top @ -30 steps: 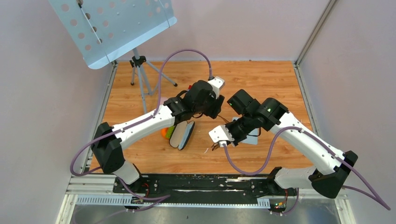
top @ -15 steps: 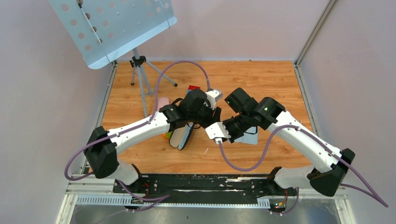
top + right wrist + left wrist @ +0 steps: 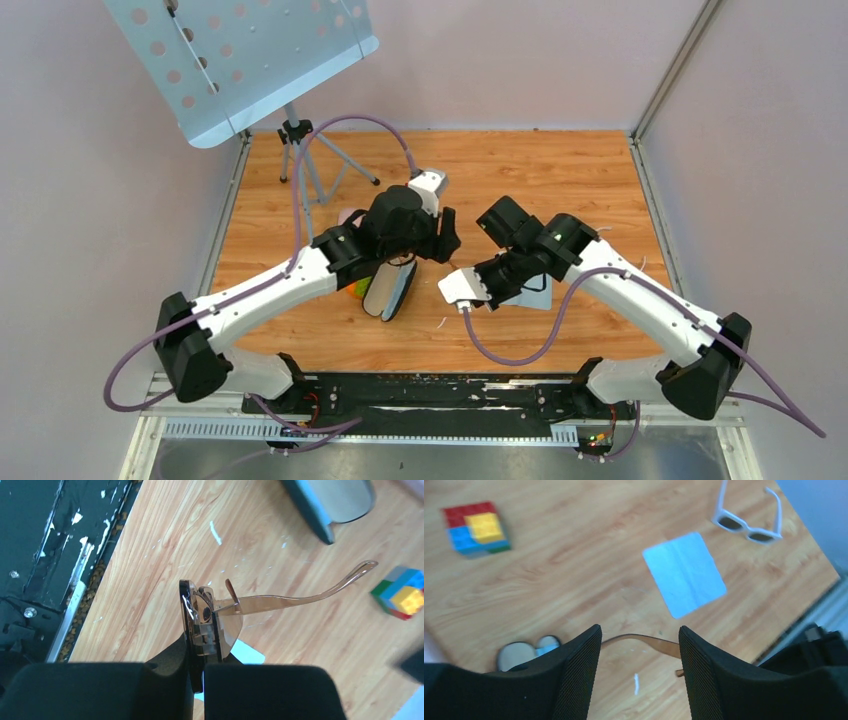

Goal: Organize the sunglasses
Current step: Fold the sunglasses at the center of the board.

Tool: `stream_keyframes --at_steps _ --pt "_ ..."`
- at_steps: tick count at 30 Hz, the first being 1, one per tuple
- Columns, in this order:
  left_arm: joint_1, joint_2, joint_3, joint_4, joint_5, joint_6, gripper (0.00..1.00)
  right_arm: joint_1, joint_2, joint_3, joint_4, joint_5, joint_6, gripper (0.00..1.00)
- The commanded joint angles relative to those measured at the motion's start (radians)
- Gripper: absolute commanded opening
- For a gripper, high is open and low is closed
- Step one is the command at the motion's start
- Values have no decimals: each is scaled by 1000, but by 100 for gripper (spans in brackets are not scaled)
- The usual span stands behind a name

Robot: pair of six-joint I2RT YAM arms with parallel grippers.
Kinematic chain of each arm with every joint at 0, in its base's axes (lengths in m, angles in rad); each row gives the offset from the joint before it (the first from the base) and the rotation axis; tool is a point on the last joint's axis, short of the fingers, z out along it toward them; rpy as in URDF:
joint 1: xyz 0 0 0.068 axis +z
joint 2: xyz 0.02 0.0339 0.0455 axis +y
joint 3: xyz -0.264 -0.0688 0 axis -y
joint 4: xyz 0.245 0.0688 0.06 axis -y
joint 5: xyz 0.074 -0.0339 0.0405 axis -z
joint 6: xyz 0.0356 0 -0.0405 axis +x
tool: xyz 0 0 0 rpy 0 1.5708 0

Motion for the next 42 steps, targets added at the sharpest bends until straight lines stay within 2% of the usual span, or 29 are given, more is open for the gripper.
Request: stream_keyframes --at_steps 1,7,11,14,17,21,26,28,34,42 --pt "2 -71 7 -65 -316 65 62 0 61 -54 -9 67 -27 0" --pt "2 -120 -63 -127 -424 62 62 60 212 -31 45 221 38 0" --pt "2 -180 -119 -121 -446 51 62 140 326 -55 150 412 91 0" --pt "2 -210 -140 -127 -461 57 62 209 428 -43 168 575 141 0" --pt "2 -231 -157 -130 -465 67 62 257 523 -36 168 623 176 0" --pt "3 -248 -179 -123 -455 72 63 288 581 -40 170 606 215 7" --pt "4 -247 -187 -119 -430 78 63 277 535 -53 188 557 223 32" --pt "4 -244 -187 -111 -420 84 63 260 494 -54 187 524 214 37" --pt "4 -228 -185 -87 -391 91 63 166 368 -94 171 374 122 37" --pt "4 -212 -191 -81 -365 73 63 14 284 -161 182 173 -47 30"
